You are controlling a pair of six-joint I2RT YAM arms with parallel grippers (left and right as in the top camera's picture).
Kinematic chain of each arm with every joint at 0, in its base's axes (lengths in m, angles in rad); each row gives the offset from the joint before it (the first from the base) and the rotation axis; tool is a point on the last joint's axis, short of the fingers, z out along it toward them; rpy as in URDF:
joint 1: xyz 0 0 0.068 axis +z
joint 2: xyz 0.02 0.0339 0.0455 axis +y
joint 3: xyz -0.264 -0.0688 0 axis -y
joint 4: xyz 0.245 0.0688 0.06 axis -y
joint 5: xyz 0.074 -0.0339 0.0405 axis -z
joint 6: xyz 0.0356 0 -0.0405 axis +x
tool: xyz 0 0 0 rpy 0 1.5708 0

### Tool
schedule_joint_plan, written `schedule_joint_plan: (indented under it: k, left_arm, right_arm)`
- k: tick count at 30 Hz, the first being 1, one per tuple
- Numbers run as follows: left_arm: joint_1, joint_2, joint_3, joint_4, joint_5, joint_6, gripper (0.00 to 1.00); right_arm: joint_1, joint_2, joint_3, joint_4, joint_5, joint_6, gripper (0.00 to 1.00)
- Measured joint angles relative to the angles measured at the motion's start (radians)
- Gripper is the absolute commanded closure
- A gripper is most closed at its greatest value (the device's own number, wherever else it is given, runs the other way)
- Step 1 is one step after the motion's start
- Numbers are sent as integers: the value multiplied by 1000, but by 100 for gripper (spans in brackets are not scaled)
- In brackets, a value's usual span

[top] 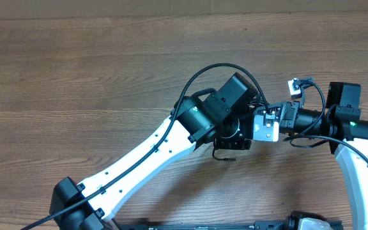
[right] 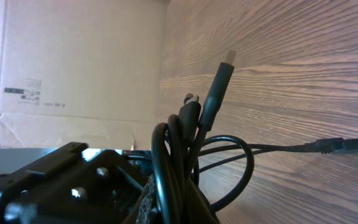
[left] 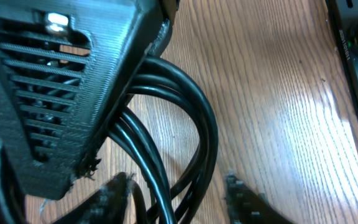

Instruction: Untangle cables

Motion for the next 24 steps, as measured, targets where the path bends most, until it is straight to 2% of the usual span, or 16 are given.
schedule_joint_plan:
  k: [1,3,10,11,13,14,16,19,24]
  left_arm:
    - [0,0,0,-2,1,-6,80]
    - [0,0,0,-3,3,-10,96]
    - [0,0,0,-6,2,-14,96]
    - [0,0,0,-6,1,-14,96]
    - [0,0,0,-6,1,-14,96]
    - [0,1,0,-6,1,-14,96]
    - [0,2,0,-5,2,-15,96]
    - [0,2,0,-3,2,-22,96]
    - [0,2,0,-2,-10,-30,96]
  right_arm:
    - [0,0,0,0,-8,-1,96]
    - [0,0,0,0,-14,0,96]
    - [0,0,0,1,-21,0,95]
    - [0,0,0,0,-21,-1,91]
    - [0,0,0,0,-21,2,68]
    - [0,0,0,1,-20,3,41]
    - [0,0,0,-1,-10,8,27]
    - [0,0,0,1,12,1,18]
    - [0,0,0,-2,72,4,16]
